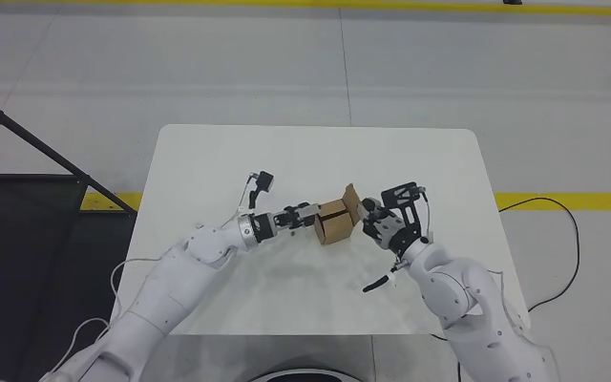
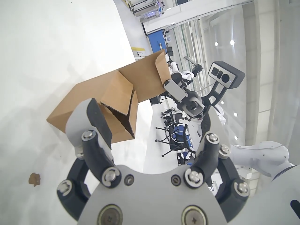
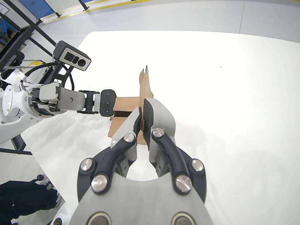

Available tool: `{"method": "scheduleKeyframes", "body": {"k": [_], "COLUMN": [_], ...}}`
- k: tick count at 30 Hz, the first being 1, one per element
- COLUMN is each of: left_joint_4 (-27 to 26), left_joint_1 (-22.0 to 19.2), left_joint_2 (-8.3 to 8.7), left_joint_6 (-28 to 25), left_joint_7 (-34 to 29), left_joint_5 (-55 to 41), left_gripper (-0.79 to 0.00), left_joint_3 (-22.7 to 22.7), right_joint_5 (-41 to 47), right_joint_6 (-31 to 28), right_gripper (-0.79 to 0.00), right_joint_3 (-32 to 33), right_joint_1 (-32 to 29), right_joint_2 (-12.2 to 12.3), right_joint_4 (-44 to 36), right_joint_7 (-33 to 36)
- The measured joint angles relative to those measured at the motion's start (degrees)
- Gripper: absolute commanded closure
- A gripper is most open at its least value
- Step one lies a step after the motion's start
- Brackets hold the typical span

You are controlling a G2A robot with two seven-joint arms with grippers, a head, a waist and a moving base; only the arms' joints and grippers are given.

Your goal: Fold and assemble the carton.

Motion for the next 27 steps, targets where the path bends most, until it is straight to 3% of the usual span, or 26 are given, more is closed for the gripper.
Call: {"method": "scheduleKeyframes", "body": {"k": [6, 18, 27], "left_joint_4": [0.89, 2.00, 2.84], "left_joint_1": [-0.45, -0.89, -0.89], "left_joint_2": [-0.47, -1.22, -1.64], "left_joint_6": [-0.24, -0.32, -0.65], "left_joint_7": [-0.18, -0.59, -1.40], "left_joint_5": [0.10, -0.57, -1.46], "left_gripper": [-0.785, -0.785, -0.785], "left_joint_3": [0.08, -0.28, -0.78], "right_joint_5": [2.62, 11.09, 15.94], "right_joint_6": [-2.53, -11.70, -15.27], "right_gripper": [-0.320, -0.329, -0.329], "right_joint_3": [0.51, 0.63, -1.67], "right_joint_1": [-0.41, 0.06, 1.79], "right_joint_2": [-0.14, -0.44, -1.03], "right_joint_4": [-0.11, 1.38, 4.91], "right_joint_7": [-0.37, -0.33, 0.30]}}
